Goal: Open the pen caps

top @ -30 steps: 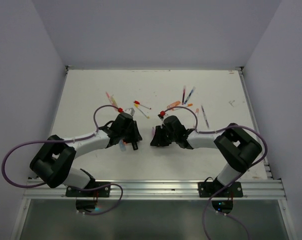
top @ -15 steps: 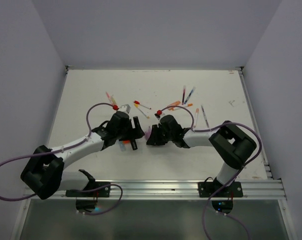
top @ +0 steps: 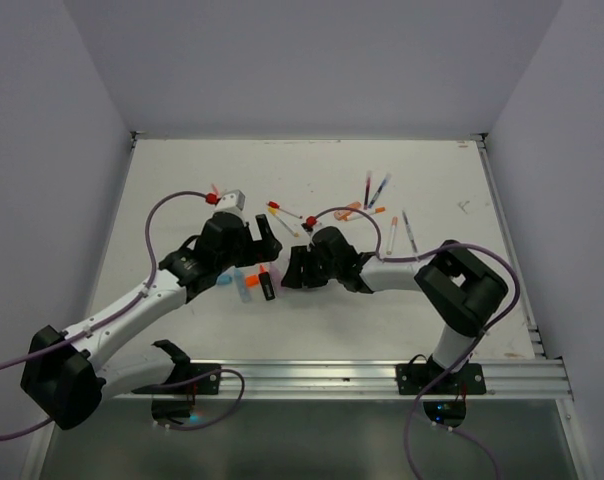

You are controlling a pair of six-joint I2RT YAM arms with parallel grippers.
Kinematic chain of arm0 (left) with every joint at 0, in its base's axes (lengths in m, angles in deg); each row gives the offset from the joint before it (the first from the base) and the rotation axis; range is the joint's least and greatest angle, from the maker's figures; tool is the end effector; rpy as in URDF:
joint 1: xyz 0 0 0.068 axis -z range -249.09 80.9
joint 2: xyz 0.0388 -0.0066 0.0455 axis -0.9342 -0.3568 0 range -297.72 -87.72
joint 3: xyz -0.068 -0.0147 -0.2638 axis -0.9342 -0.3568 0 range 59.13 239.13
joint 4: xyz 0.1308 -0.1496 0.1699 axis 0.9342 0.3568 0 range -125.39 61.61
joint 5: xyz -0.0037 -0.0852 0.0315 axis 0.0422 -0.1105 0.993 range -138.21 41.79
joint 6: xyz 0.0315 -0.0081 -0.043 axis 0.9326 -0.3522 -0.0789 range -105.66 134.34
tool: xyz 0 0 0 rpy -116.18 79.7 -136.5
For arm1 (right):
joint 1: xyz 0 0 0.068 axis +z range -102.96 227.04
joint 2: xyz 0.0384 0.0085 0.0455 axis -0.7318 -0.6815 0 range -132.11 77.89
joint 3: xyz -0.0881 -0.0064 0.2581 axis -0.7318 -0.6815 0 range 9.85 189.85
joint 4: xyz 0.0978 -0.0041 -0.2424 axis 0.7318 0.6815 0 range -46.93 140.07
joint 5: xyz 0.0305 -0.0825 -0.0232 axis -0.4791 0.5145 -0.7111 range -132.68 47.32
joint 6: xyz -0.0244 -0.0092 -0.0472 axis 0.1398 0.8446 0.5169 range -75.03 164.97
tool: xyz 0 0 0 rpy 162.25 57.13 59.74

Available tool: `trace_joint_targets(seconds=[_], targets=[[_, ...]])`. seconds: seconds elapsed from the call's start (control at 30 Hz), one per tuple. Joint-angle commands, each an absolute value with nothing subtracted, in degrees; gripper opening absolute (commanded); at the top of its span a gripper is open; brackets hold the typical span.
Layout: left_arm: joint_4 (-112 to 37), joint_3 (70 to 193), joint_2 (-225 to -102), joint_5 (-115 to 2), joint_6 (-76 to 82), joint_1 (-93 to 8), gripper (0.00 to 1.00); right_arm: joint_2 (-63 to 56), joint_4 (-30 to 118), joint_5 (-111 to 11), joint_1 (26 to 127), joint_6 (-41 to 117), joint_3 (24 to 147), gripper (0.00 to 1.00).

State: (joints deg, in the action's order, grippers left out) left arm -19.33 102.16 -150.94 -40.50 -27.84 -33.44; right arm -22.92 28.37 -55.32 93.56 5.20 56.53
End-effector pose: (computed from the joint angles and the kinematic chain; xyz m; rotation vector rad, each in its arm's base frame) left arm 0.1977 -0.1359 0.2564 -0.2059 2.2554 -0.6020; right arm 0.2323 0.2561 0.1404 -0.2730 2.4457 0.9925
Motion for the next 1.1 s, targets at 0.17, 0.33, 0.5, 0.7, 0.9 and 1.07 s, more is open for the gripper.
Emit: trace_joint_targets(seconds=[0.17, 0.33, 0.5, 0.7, 0.9, 1.07], targets=[[-14.4, 105.6, -148.2, -38.6, -22.5, -38.5, 1.00, -13.3, 40.6, -45.8, 93.5, 9.3, 56.4, 0.59], [-11.8, 107.6, -147.4, -38.5, -18.3, -41.8, 1.00, -5.8, 52.7, -33.1, 89.1, 13.3, 59.6, 0.69], [-10.2, 109.2, -146.7, -37.5, -14.9, -43.6, 1.00, -0.4, 60.4, -28.5, 76.4, 10.7, 59.9, 0.72], [-11.0, 106.9, -145.0, -35.7, -11.1, -43.7, 1.00, -2.0, 64.4, -25.2, 61.5, 8.2, 61.7, 0.69], [-10.3, 104.8, -143.1, -35.1, -9.8, -43.7, 1.00, -8.8, 65.2, -25.9, 53.7, 8.4, 65.9, 0.65], [-10.2, 103.9, -141.6, -35.3, -9.7, -43.6, 1.00, -16.3, 64.5, -27.5, 52.3, 9.4, 69.4, 0.63]])
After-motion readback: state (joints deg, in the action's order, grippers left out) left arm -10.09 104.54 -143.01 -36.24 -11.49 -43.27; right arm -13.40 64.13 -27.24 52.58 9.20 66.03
